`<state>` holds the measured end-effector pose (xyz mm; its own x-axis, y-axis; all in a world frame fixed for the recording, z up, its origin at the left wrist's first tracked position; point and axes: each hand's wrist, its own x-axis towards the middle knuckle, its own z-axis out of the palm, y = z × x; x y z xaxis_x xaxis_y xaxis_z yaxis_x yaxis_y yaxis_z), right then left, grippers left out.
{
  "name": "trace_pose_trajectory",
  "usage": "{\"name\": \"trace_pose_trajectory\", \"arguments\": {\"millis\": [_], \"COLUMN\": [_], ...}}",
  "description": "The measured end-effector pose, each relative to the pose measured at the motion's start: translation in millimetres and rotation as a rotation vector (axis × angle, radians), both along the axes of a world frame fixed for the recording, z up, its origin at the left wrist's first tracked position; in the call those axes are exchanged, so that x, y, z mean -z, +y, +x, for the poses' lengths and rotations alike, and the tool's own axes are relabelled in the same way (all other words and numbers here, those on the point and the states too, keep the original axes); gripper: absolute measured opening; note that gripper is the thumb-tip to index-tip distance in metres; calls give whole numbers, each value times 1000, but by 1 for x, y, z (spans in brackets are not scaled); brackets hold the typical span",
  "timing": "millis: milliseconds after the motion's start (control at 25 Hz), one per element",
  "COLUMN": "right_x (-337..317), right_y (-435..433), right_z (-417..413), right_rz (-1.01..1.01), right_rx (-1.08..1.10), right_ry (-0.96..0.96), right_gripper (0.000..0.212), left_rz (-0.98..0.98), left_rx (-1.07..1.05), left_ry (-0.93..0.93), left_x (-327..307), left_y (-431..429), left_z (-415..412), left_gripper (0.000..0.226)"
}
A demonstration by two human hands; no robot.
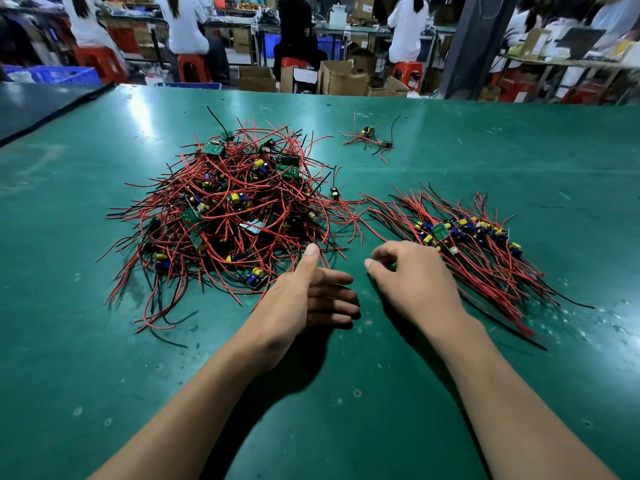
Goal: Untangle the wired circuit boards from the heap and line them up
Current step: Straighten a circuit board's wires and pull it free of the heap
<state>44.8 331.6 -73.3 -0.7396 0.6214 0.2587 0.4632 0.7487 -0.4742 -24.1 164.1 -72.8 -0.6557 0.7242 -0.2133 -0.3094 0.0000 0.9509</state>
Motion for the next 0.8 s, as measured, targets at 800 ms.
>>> {"name": "trace_pose_trajectory", "arguments": {"millis": [800], "right_x": [4], "right_y": [2], "right_z": [-1], "right_rz": [89], "right_rx": [40], "right_ry": [76], "right_gripper": [30], "left_rz": [3], "left_rx": [-11], "left_ry": [18], "left_x": [-3], "left_y": [-3], "left_z": [3], "left_gripper": [60]}}
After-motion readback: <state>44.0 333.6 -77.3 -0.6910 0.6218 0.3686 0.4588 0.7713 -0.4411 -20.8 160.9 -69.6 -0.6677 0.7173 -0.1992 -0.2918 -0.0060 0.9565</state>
